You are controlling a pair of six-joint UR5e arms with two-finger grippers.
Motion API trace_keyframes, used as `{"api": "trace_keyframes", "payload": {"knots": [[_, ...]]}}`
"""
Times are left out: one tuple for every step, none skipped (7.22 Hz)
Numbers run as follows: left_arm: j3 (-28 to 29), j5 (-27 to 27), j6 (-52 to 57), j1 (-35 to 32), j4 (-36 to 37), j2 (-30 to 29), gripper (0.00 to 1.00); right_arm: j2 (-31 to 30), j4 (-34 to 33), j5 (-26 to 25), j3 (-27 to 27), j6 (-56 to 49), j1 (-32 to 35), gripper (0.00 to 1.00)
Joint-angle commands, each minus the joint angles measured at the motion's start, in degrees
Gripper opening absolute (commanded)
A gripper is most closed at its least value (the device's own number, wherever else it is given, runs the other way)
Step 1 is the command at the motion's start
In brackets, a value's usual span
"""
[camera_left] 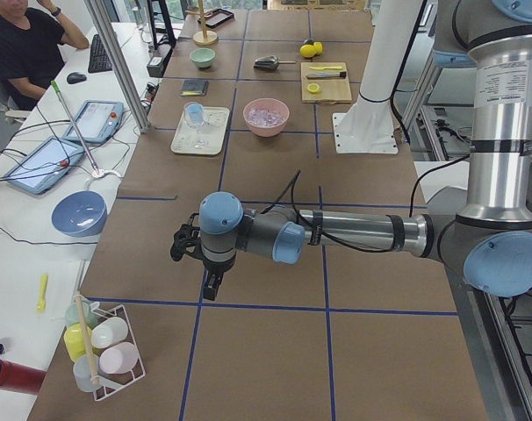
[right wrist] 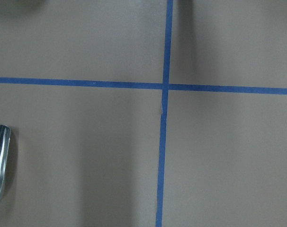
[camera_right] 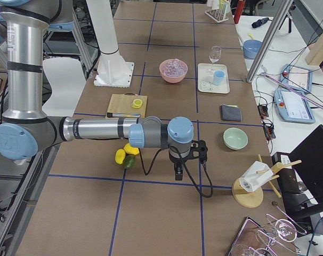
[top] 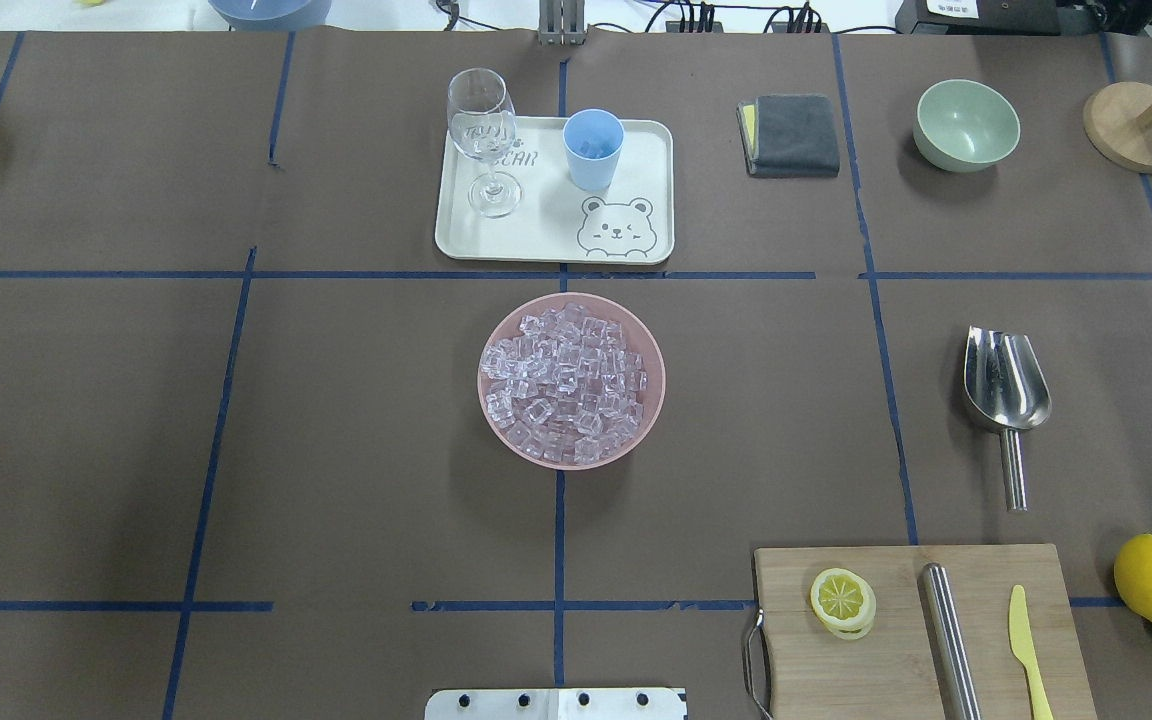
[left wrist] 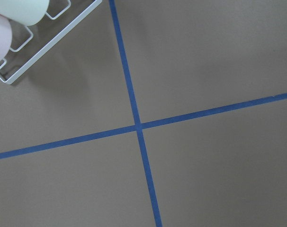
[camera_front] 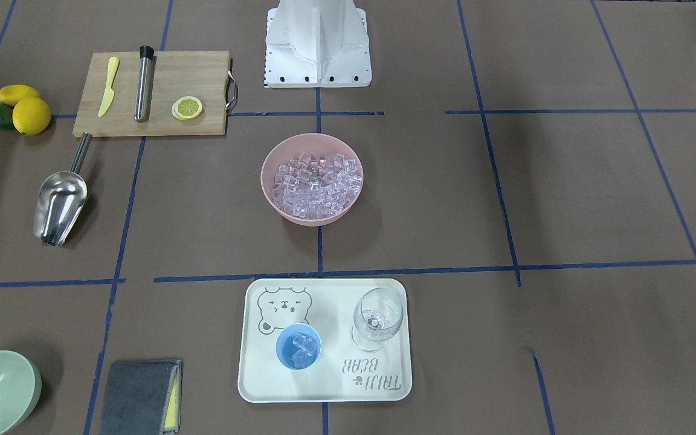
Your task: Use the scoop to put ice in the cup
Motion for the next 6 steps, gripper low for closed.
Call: {"api": "trace_keyframes", "payload": {"knots": [[0.08,0.06,-0.19,-0.07,0.04,-0.29,1.00,0.01,0.00,0.15,0.04,0.12,0.45,1.00],[0.16,-0.03,-0.19,-0.07,0.12,-0.46,1.00,0.01,0.09,0.06,0.04,0.12,0.54,1.00],[0.16,0.06,-0.19,-0.07,0.04,-0.46,1.00,0.01,0.26,0.15,0.04,0.12,0.72,1.00],[0.16,0.06,-0.19,-0.07,0.04,-0.46,1.00,0.01,0.26,0.15,0.04,0.12,0.81,1.00],[0.16,0.06,-0.19,-0.07,0.04,-0.46,1.00,0.01,0.26,0.15,0.04,0.12,0.81,1.00],[0.16,0.06,-0.19,-0.07,0.04,-0.46,1.00,0.01,0.26,0.15,0.04,0.12,0.89,1.00]]}}
